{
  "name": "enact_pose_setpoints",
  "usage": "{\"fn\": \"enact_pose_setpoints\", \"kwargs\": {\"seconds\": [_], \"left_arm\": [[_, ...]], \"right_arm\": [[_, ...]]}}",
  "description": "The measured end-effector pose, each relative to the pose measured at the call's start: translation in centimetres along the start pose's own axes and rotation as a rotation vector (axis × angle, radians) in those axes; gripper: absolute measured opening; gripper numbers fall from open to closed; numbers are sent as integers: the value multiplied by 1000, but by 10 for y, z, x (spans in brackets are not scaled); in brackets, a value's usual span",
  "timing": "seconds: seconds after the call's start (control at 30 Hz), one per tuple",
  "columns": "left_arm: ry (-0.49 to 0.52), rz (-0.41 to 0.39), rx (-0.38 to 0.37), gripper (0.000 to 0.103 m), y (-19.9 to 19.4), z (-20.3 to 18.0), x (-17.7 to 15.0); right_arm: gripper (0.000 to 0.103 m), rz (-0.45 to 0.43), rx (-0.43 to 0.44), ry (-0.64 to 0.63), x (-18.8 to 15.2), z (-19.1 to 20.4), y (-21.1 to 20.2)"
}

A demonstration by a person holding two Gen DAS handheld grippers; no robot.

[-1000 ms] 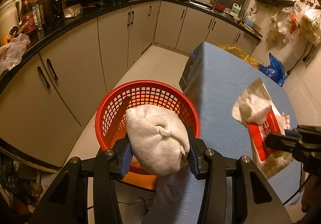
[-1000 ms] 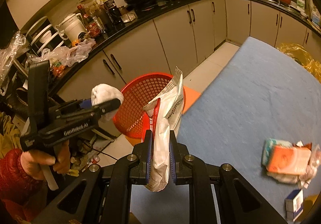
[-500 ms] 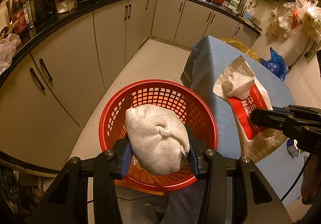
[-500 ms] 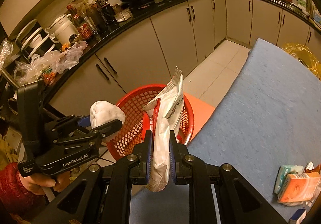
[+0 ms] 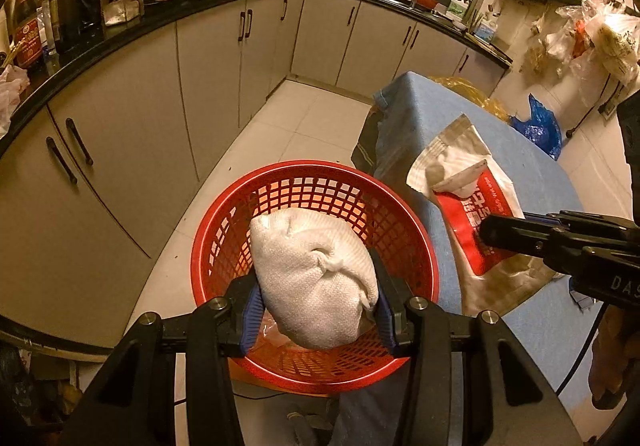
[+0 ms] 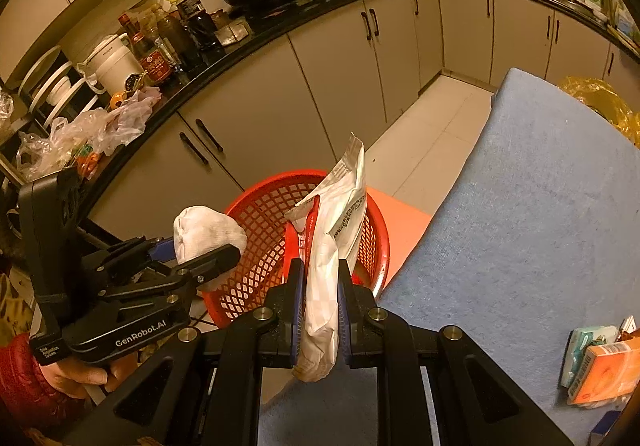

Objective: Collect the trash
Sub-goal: 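Carry the cloth bundle and tube package over the red basket and release both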

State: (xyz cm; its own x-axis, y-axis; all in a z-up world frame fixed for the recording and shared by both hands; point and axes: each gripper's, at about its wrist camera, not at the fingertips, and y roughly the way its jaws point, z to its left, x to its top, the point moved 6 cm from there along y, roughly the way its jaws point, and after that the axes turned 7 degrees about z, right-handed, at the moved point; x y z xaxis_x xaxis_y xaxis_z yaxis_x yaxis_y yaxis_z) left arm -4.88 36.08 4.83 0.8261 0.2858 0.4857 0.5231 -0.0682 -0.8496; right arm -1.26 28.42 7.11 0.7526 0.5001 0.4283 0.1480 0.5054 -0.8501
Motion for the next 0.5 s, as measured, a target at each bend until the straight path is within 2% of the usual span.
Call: {"fn": "enact_pose_setpoints", "kwargs": {"seconds": [0.5], "left_arm": [[33, 6, -9, 48, 11, -1, 9]], "right_arm": [[16, 22, -17, 9, 6, -3, 15]]}}
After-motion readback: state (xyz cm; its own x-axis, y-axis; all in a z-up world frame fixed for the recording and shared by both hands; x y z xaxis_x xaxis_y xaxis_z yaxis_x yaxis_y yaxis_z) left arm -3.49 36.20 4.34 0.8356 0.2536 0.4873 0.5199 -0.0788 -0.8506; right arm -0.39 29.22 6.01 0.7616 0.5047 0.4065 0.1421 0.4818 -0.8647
